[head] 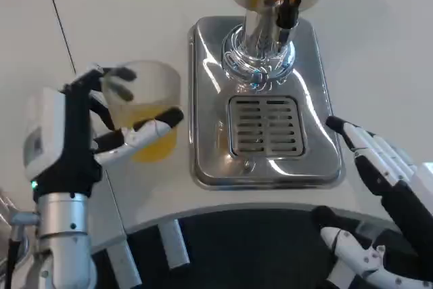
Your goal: Grasp the cup under the faucet to collect the drink, then remove the cup.
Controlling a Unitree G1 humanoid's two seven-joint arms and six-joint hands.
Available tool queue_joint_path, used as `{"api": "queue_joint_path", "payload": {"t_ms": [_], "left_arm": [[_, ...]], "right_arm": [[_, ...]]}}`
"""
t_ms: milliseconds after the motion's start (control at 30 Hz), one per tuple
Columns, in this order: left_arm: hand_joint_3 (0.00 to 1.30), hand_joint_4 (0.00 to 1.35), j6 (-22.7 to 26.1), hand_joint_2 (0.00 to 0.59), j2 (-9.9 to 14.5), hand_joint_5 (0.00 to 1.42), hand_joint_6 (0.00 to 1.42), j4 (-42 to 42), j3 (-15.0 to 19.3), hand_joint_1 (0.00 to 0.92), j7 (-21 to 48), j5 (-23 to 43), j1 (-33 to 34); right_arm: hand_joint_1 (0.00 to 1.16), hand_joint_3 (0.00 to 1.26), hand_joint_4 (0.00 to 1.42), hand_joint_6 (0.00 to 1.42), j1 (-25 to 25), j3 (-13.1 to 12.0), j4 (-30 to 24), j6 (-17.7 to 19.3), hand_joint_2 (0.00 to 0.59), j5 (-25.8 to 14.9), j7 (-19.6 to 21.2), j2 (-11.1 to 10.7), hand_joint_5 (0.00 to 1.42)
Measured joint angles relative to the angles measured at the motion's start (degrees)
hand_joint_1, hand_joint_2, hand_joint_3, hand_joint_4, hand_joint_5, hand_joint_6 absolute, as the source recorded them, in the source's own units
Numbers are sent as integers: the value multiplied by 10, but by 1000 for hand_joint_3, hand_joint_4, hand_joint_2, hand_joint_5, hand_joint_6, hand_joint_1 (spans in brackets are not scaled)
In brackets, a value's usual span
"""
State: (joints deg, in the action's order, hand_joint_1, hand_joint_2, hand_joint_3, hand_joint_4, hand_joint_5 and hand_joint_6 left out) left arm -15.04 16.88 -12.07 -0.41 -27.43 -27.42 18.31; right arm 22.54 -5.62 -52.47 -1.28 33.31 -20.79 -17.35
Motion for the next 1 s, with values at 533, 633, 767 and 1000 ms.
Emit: {"api": "queue_joint_path", "payload": {"t_ms": [533, 633, 767, 1000], "left_arm": [[1138, 1027, -1, 0, 12, 1279, 1424, 92, 44, 820, 47, 12, -58], [1138, 1026, -2, 0, 12, 1279, 1424, 108, 45, 820, 62, 23, -80], [1138, 1026, -7, 0, 12, 1279, 1424, 149, 52, 820, 83, 33, -116], [1134, 1026, -13, 0, 8, 1279, 1424, 204, 64, 823, 112, 51, -161]], "right_arm": [[306, 0, 0, 1, -15, 6, -1, 0, 466, 14, 0, -2, 0], [307, 0, 0, 0, -15, 6, -1, 1, 467, 20, -1, -9, 0], [309, 0, 0, 0, -11, 0, -2, 15, 468, 38, -3, -29, 0], [318, 0, 0, 0, 6, -19, -13, 63, 467, 69, -4, -61, 0]]}}
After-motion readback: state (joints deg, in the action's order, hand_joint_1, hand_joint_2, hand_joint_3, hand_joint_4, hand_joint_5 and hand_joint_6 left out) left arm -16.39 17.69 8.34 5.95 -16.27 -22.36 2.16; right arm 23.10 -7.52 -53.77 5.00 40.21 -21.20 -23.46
